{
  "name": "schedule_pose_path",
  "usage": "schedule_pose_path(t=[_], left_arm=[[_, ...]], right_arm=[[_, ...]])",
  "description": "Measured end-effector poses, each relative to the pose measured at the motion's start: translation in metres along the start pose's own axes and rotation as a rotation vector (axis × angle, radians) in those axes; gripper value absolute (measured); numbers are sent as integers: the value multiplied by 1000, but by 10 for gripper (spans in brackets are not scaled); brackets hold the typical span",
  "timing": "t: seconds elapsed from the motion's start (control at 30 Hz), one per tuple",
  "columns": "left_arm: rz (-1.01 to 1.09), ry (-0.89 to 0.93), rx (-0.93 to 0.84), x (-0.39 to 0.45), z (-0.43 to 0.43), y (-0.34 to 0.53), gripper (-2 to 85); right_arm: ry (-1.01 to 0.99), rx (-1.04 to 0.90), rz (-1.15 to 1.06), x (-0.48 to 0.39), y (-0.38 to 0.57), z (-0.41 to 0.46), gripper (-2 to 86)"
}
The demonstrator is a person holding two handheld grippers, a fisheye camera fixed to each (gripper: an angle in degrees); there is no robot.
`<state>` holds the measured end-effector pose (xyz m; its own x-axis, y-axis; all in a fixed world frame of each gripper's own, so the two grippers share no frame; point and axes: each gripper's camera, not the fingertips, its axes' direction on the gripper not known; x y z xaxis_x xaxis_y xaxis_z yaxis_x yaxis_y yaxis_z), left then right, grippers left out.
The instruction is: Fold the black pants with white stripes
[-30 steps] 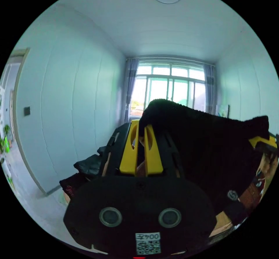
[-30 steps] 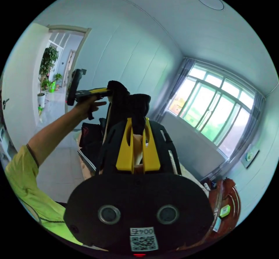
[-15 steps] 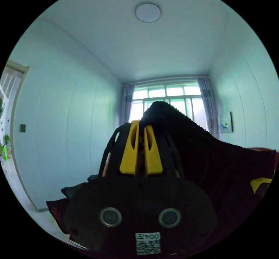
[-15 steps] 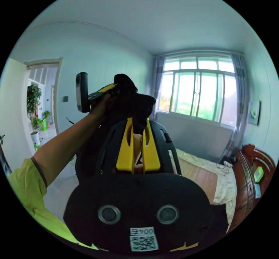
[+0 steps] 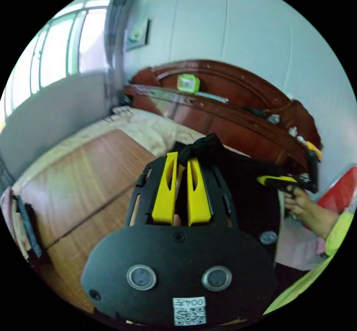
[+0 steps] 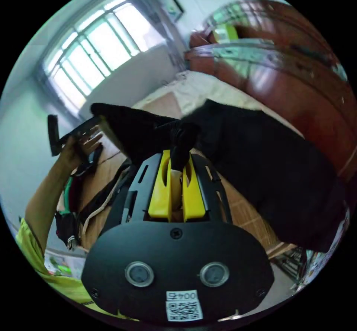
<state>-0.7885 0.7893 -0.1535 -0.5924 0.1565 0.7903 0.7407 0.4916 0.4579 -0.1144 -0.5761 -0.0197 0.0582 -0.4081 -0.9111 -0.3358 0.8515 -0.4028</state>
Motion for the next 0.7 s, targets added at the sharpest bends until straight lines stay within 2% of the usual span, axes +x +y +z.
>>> schedule_pose_path(t=[0.07, 0.2, 0.3, 0.4, 0.53, 0.63, 0.7], left_arm=[[6, 203, -133, -25, 45, 25, 3], [-108, 226, -124, -91, 26, 52, 4], [-220, 278, -248, -169, -17, 56, 5], [-252, 167, -249, -232, -109, 69, 7], [-212, 43, -299, -278, -273, 147, 9], [-215, -105, -326, -284, -397, 245, 15], [-286, -181, -336, -283, -465, 316, 24]], right_arm=[[27, -55, 128, 67, 23, 33, 39], [201, -148, 265, 154, 73, 81, 46], [137, -125, 346, 188, 96, 87, 67], [63, -62, 402, 206, 112, 79, 83], [51, 106, 433, 217, 148, 44, 83], [14, 123, 248, 190, 189, 25, 77], [-95, 72, 111, 158, 234, 20, 61]])
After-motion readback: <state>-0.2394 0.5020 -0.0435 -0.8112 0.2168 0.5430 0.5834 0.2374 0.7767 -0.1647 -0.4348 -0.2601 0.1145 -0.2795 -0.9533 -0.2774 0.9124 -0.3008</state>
